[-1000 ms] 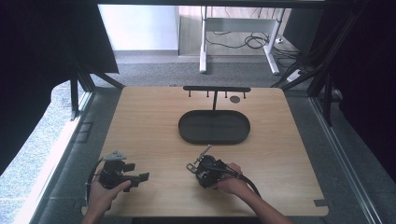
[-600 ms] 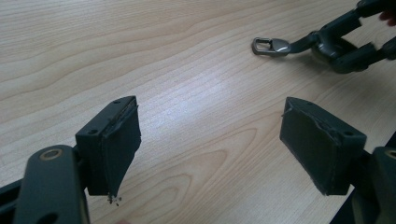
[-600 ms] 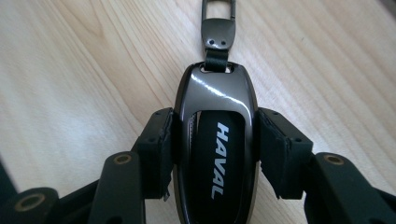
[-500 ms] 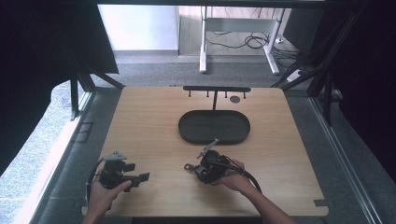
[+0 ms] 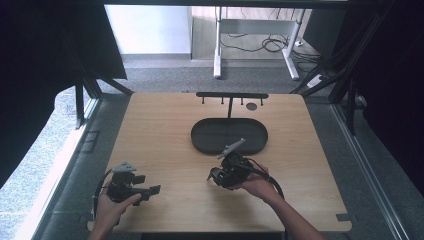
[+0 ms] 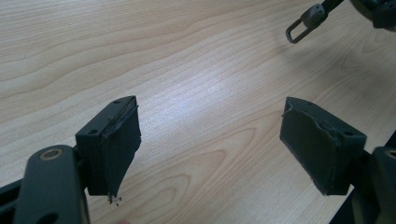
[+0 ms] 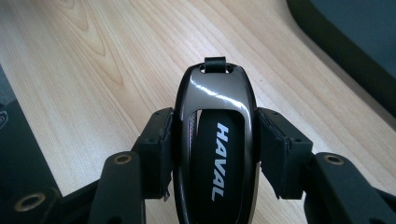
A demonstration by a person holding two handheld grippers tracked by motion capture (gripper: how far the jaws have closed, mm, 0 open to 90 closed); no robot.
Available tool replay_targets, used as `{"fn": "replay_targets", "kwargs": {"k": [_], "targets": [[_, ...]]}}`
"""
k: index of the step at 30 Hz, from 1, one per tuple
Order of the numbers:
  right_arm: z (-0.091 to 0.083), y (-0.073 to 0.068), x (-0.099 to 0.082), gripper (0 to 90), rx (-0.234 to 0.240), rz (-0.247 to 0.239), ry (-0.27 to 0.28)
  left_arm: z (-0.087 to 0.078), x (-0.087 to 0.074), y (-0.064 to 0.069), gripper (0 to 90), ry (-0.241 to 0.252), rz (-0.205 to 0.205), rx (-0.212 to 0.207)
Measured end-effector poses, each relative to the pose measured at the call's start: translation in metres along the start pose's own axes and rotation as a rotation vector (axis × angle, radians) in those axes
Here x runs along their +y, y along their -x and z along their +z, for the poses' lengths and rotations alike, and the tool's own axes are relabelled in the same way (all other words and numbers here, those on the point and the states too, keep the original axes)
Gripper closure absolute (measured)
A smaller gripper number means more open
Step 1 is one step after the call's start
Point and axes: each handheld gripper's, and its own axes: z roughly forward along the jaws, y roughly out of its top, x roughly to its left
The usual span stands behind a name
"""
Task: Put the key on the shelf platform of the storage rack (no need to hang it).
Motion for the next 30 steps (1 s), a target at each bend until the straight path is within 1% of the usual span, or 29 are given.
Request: {"fn": "replay_targets", "kwargs": {"k": [5, 15, 17, 19, 24, 30], "targets": [[-0.004, 0.004, 0.002, 49.0, -0.008, 0.013, 0.015, -0.001, 0.000, 0.000, 20.5, -0.001, 0.001, -0.002], [-0.014, 0.016, 0.007, 49.0, -0.021, 0.027, 0.035, 0.000, 0.000, 0.000, 20.5, 0.000, -0.002, -0.003], [-0.017, 0.020, 0.010, 49.0, -0.030, 0.037, 0.041, 0.000, 0.000, 0.000, 20.5, 0.002, -0.002, -0.003], [-0.017, 0.021, 0.010, 49.0, -0.031, 0.040, 0.041, 0.000, 0.000, -0.001, 20.5, 0.002, -0.003, -0.002], [-0.019, 0.031, 0.016, 49.0, -0.050, 0.056, 0.052, -0.001, 0.000, 0.000, 20.5, 0.003, -0.003, -0.004], [-0.023, 0.035, 0.023, 49.0, -0.061, 0.059, 0.063, -0.001, 0.000, 0.000, 20.5, 0.002, -0.002, -0.004]]}}
